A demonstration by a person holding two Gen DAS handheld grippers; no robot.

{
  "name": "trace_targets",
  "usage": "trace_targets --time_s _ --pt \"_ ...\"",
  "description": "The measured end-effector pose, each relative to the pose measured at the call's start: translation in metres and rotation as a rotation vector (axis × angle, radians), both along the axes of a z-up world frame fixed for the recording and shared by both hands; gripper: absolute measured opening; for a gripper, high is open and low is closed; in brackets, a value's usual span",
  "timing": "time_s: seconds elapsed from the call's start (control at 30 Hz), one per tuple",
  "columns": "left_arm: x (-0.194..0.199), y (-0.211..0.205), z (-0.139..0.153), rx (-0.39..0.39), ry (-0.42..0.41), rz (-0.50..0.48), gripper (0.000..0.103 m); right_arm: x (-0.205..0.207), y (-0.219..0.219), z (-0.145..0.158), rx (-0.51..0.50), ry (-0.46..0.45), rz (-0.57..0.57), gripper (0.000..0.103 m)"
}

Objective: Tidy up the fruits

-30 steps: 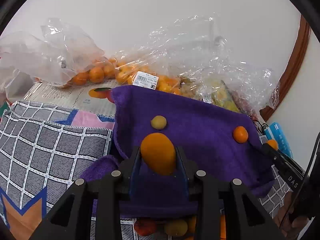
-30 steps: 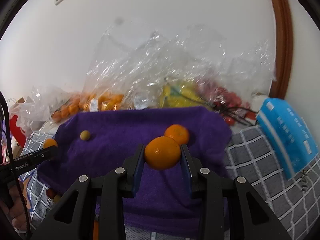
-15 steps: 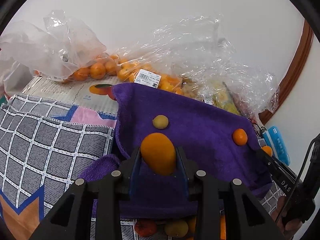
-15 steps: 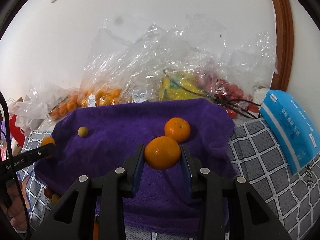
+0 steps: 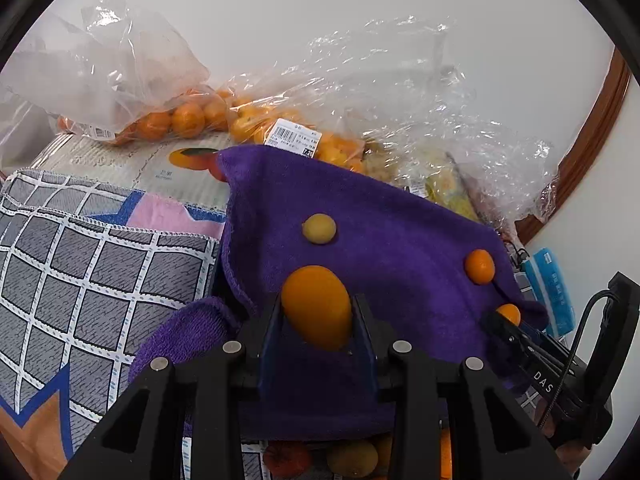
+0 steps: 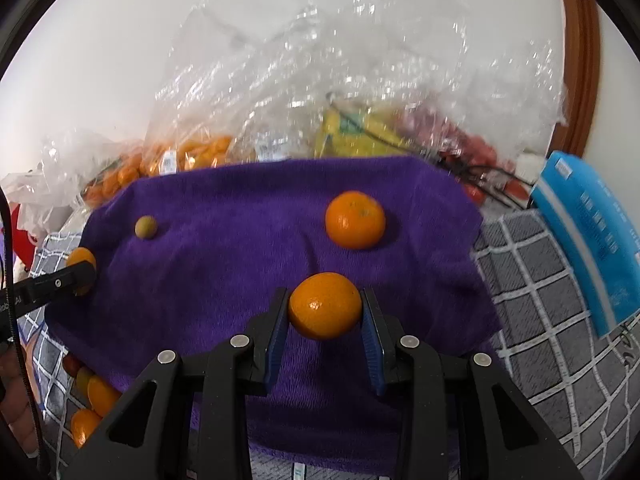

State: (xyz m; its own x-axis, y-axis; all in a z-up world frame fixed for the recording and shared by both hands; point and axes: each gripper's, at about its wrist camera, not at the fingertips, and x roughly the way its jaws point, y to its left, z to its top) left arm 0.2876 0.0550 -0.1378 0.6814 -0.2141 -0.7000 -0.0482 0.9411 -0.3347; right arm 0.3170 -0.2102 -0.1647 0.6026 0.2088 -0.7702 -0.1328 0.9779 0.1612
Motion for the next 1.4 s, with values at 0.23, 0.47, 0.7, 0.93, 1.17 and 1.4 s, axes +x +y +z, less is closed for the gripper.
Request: trace_targets --time_s 0.23,0.47,0.7,0.93,1.17,1.4 --pt "0.001 -0.002 -0.005 0.007 0.023 -0.008 0.033 0.004 0.001 -0.008 -0.006 0.039 -0.001 0.035" --pt "0.002 -0.003 -0.006 0.026 0.036 -0.008 0.033 0.001 0.004 -0.007 -0.022 0.048 0.023 0.041" --pt "-0.001 -0.002 0.003 0.008 0.027 -0.002 0.054 -0.008 -0.002 0.010 -0.012 0.004 0.021 0.053" --pt "-0.024 -0.007 0.044 0.046 -0.074 -0.006 0.054 -0.025 -0.006 0.050 0.009 -0.115 0.001 0.059" --pt "-0.064 -0.015 0.073 0.009 -0.141 -0.079 0.054 -0.058 -0.004 0.087 0.069 -0.149 0.027 0.062" --pt "-0.100 -0.007 0.074 0.066 -0.141 -0.070 0.054 -0.095 0.001 0.098 0.055 -0.169 0.005 0.062"
